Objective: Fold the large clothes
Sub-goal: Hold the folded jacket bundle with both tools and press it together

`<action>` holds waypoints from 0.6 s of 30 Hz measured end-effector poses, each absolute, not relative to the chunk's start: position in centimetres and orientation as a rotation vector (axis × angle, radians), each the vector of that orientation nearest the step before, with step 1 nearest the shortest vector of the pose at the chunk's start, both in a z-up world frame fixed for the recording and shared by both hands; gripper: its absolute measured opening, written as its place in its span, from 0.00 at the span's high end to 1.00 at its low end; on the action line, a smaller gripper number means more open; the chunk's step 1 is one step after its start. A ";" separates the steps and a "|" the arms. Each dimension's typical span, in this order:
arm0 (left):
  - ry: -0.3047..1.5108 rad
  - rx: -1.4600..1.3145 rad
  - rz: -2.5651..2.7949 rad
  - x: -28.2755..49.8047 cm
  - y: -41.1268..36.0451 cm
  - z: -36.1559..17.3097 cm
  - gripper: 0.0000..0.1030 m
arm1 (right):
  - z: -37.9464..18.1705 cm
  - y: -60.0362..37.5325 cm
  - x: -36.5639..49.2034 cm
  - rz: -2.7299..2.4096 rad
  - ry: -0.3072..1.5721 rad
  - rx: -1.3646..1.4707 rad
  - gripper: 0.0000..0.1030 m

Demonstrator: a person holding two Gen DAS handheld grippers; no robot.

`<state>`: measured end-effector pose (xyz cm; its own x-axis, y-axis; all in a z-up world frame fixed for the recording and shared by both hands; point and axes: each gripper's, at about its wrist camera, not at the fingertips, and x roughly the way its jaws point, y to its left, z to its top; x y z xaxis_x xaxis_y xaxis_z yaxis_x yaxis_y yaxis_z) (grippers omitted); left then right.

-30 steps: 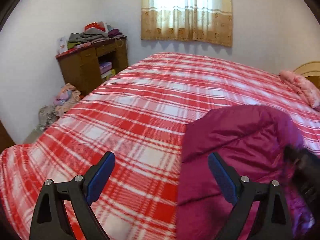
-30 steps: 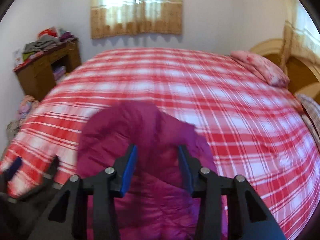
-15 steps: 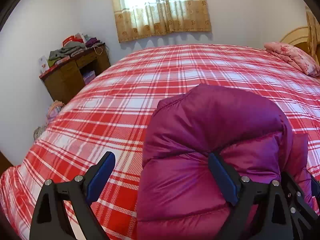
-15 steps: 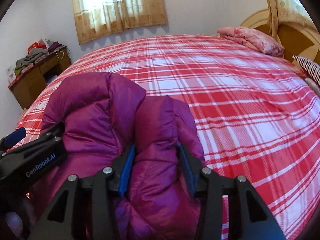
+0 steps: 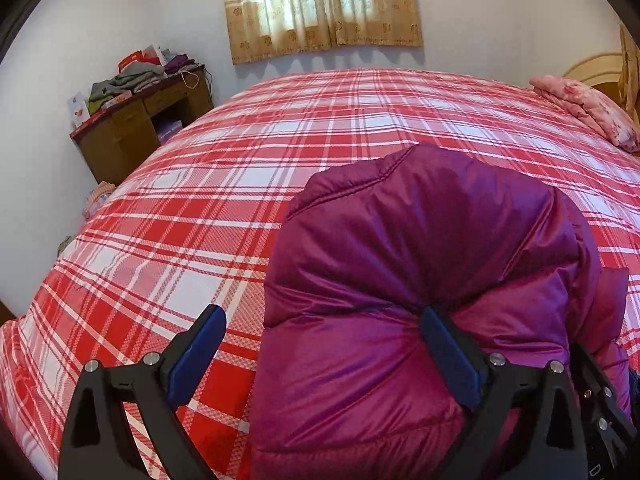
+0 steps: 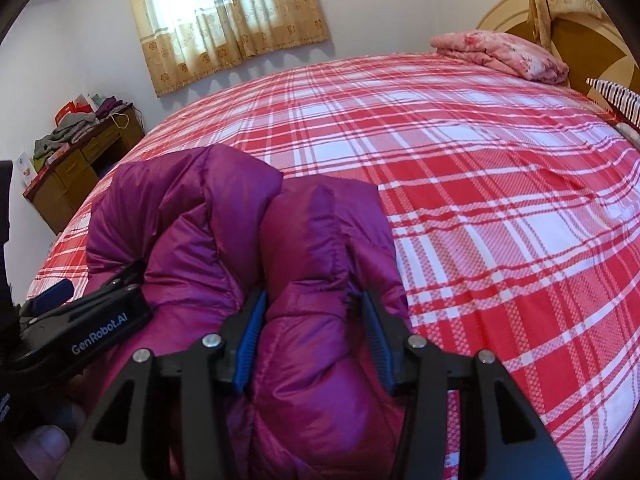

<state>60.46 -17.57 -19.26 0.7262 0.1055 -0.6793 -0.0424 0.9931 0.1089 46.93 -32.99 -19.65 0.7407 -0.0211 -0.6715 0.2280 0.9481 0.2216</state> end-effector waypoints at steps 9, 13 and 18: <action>0.773 0.074 0.075 60.9 -17.4 -19.7 0.03 | -19.9 -33.0 47.1 -0.144 0.738 0.297 0.51; 0.773 0.088 0.084 60.9 -17.6 -19.8 0.02 | -20.0 -33.1 47.0 -0.143 0.738 0.302 0.51; 0.776 0.102 0.093 61.1 -17.8 -19.9 0.02 | -19.0 -33.0 46.9 -0.150 0.739 0.286 0.51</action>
